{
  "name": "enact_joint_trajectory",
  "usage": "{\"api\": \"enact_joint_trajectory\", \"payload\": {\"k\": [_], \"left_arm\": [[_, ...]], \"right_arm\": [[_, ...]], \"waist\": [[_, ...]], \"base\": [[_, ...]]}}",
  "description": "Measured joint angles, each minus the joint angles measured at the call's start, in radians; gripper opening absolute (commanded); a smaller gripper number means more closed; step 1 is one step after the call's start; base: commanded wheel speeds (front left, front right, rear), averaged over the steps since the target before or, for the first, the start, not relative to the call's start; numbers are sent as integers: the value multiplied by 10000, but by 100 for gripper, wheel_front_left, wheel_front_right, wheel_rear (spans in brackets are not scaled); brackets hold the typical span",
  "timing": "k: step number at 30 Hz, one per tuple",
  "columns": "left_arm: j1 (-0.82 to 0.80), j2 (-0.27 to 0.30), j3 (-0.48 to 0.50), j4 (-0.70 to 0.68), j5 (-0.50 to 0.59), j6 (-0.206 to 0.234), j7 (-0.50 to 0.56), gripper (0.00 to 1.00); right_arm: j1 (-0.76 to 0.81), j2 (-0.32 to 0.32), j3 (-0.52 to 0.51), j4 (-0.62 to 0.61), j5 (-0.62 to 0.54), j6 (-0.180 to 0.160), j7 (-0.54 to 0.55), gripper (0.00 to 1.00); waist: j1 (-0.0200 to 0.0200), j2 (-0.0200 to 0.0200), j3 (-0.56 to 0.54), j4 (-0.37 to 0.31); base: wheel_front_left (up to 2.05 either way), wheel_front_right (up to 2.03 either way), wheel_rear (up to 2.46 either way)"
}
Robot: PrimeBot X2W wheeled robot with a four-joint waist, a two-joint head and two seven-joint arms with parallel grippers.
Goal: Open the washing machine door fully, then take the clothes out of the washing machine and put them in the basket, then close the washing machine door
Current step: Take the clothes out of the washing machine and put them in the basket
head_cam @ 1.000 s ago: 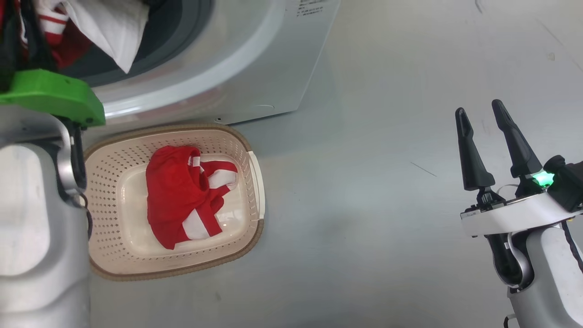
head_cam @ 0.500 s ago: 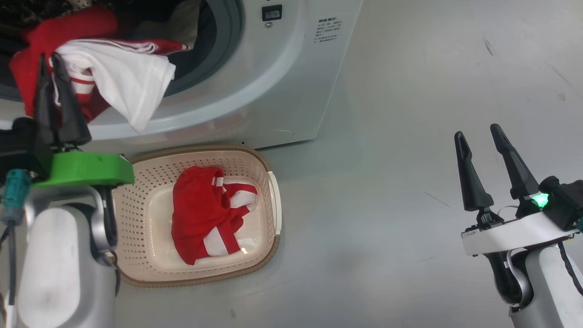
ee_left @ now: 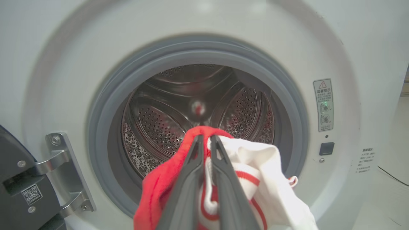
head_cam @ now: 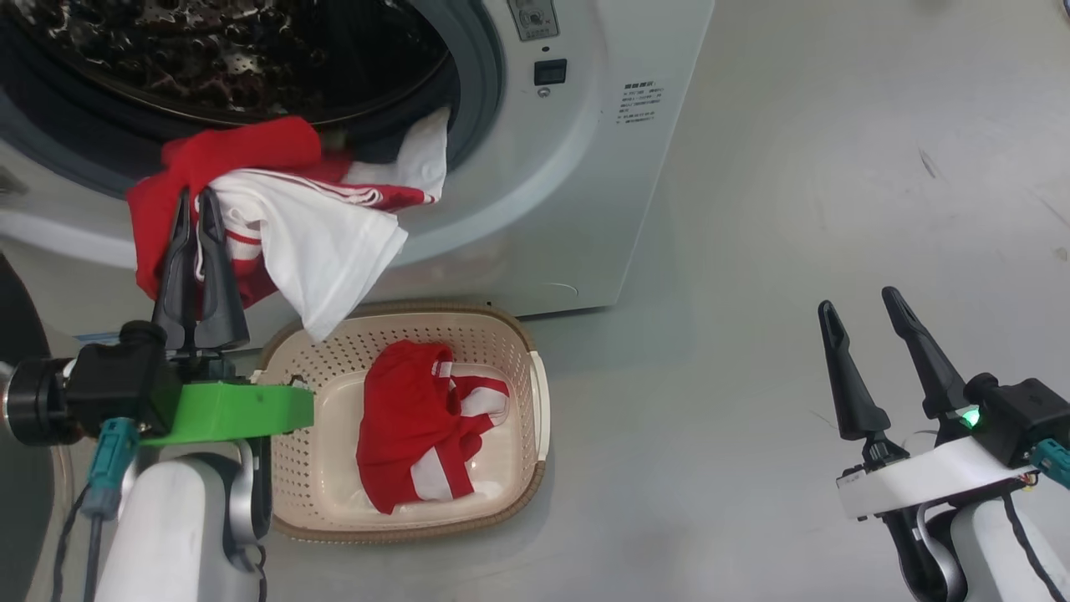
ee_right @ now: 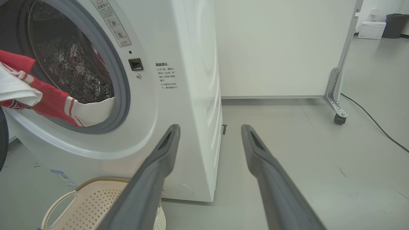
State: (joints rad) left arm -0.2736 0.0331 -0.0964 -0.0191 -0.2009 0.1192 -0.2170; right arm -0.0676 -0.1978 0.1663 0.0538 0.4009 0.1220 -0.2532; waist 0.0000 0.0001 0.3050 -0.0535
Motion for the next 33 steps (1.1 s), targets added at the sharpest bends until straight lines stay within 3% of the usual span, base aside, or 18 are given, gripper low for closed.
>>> {"api": "enact_joint_trajectory", "payload": {"k": [15,33], "left_arm": [[1151,12,-389,-1110,-537,0,-144,0],[2141,52,-1269,-261,-1348,0,-130,0]], "right_arm": [[621,54,190,0,-176,0,0,100],[760,-86,337,-500,-247,0,0,100]], "waist": [[0,0,-775,459],[0,0,-137,351]], "base": [[0,0,0],[0,0,0]]}}
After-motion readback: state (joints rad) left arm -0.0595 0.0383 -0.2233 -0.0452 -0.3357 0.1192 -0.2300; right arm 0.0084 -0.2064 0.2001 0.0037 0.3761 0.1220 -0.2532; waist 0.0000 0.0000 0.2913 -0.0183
